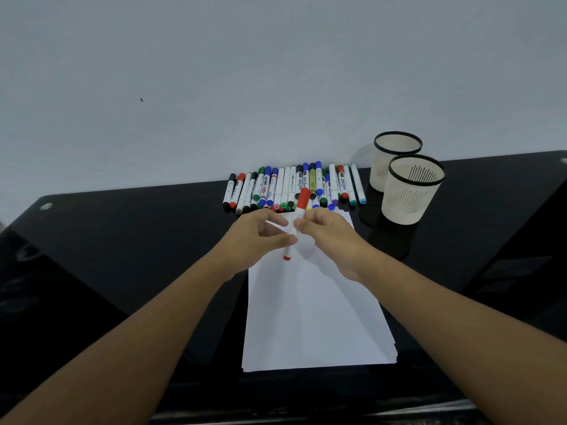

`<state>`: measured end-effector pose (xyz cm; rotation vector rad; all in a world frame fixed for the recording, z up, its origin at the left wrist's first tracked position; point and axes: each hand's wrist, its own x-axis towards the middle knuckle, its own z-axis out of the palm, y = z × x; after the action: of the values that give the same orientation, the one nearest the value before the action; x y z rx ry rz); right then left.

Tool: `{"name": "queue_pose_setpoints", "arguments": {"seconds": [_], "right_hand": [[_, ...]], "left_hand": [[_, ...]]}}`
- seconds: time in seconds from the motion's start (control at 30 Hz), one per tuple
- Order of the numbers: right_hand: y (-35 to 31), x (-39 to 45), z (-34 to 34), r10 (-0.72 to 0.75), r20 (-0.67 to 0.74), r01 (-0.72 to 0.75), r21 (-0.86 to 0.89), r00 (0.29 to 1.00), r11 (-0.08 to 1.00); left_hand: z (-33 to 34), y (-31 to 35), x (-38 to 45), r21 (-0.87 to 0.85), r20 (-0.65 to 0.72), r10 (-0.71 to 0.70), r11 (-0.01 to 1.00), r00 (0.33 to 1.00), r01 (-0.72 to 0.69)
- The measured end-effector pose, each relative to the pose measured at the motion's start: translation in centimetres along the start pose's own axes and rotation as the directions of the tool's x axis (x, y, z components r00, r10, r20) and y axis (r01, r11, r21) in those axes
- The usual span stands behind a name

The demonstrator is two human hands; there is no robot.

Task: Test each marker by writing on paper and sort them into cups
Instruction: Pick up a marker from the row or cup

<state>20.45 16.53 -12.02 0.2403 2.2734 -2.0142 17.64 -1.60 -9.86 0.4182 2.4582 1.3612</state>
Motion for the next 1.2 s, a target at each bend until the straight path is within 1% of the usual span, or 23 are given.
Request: {"name": "queue_pose_setpoints", "arguments": {"seconds": [0.03,0.07,0.1,0.17,0.2,0.23,0.27,0.33,0.4,0.47,0.57,0.67,0.8,0.97,1.03,1.13,1.2], "right_hand": [[-0.1,0.1,-0.2,-0.007,0.0,0.007,-0.017,1.0,1.0],[-0.2,0.0,-0.3,-0.011,0.016,0.012,-0.036,1.0,0.999],[-0.3,-0.1,-0.5,-0.019,0.047,0.023,-0.09,0.999,0.996],[-0.5,-0.3,-0.9,-0.048,0.11,0.081,-0.326,0.993,0.942],[-0.5,-0.3,-1.1,-0.065,0.134,0.118,-0.445,0.989,0.888],[-0.5,-0.3,-1.1,-0.081,0.155,0.153,-0.535,0.985,0.831],[-0.5,-0.2,-1.2,-0.091,0.175,0.178,-0.588,0.98,0.789],[-0.4,-0.1,-1.2,-0.116,0.211,0.228,-0.655,0.971,0.721],[-0.2,0.0,-1.3,-0.161,0.24,0.287,-0.715,0.957,0.638],[-0.1,0.2,-1.5,-0.199,0.268,0.334,-0.735,0.943,0.59],[0.0,0.5,-1.9,-0.213,0.293,0.363,-0.74,0.932,0.567],[0.0,0.5,-2.4,-0.208,0.315,0.377,-0.759,0.926,0.53],[0.0,0.4,-2.9,-0.232,0.33,0.404,-0.734,0.915,0.546],[0.2,0.5,-2.9,-0.261,0.341,0.426,-0.786,0.903,0.449],[0.3,0.4,-2.7,-0.276,0.344,0.434,-0.8,0.898,0.415],[0.1,0.1,-2.6,-0.293,0.37,0.456,-0.829,0.882,0.324],[0.0,-0.1,-2.6,-0.315,0.386,0.474,-0.834,0.867,0.281]], "left_hand": [[-0.2,-0.1,0.0,0.018,0.006,-0.007,1.0,1.0,0.007],[-0.5,-0.2,-0.1,0.047,-0.024,-0.002,0.999,1.0,0.003],[-0.8,-0.3,0.0,0.082,-0.084,0.019,0.997,0.996,-0.012],[-1.3,-0.5,0.0,0.14,-0.189,0.103,0.987,0.977,-0.077],[-1.6,-0.5,0.1,0.198,-0.198,0.154,0.974,0.968,-0.115],[-2.0,-0.5,0.2,0.287,-0.17,0.202,0.946,0.965,-0.148],[-2.2,-0.4,0.3,0.391,-0.109,0.236,0.903,0.966,-0.176],[-2.5,-0.2,0.5,0.575,0.04,0.243,0.788,0.969,-0.221],[-2.4,-0.1,0.8,0.671,0.153,0.223,0.692,0.963,-0.267],[-2.2,-0.2,0.9,0.686,0.199,0.225,0.663,0.954,-0.299],[-2.1,-0.4,0.9,0.66,0.212,0.236,0.681,0.948,-0.317],[-1.8,-0.5,0.9,0.637,0.235,0.211,0.703,0.949,-0.314],[-1.4,-0.4,1.1,0.625,0.255,0.216,0.706,0.942,-0.331],[-1.6,-0.6,0.9,0.619,0.24,0.248,0.705,0.939,-0.345],[-1.8,-0.7,0.9,0.615,0.243,0.236,0.712,0.941,-0.338],[-2.1,-0.5,1.0,0.591,0.265,0.217,0.734,0.94,-0.336],[-2.3,-0.2,1.0,0.57,0.279,0.203,0.752,0.939,-0.332]]}}
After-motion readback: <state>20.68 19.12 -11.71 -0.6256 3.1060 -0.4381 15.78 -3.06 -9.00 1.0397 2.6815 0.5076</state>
